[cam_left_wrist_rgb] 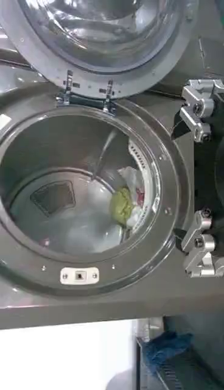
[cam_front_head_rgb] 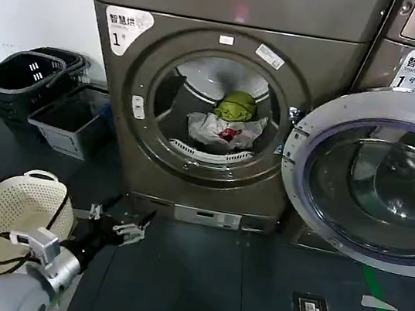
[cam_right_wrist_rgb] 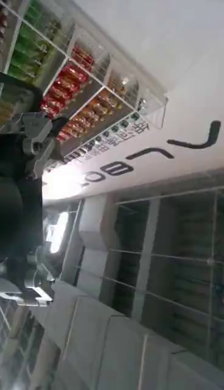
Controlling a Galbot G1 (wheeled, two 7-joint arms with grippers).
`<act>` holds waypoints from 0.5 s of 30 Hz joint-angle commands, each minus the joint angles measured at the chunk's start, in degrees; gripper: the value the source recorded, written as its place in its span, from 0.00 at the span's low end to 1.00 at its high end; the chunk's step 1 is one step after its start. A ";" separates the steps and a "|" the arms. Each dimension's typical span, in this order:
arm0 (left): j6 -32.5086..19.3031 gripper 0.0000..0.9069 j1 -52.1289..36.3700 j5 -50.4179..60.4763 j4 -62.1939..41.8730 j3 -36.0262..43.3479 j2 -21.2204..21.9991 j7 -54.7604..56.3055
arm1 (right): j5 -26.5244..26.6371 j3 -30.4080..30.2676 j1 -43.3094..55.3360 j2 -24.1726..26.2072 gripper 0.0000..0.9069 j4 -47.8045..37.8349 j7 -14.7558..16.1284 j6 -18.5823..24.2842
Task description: Grasp the clothes from the dryer.
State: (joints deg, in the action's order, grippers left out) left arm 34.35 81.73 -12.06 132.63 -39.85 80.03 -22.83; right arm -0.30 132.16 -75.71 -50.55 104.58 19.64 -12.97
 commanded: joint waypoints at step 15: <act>-0.04 1.00 0.54 -0.12 0.59 0.12 0.18 0.14 | -0.20 0.13 0.08 -0.07 1.00 -0.70 0.44 0.45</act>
State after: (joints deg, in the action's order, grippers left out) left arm 34.38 82.22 -12.15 133.18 -39.72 80.21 -22.73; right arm -0.51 132.24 -75.63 -50.59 103.91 20.07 -12.51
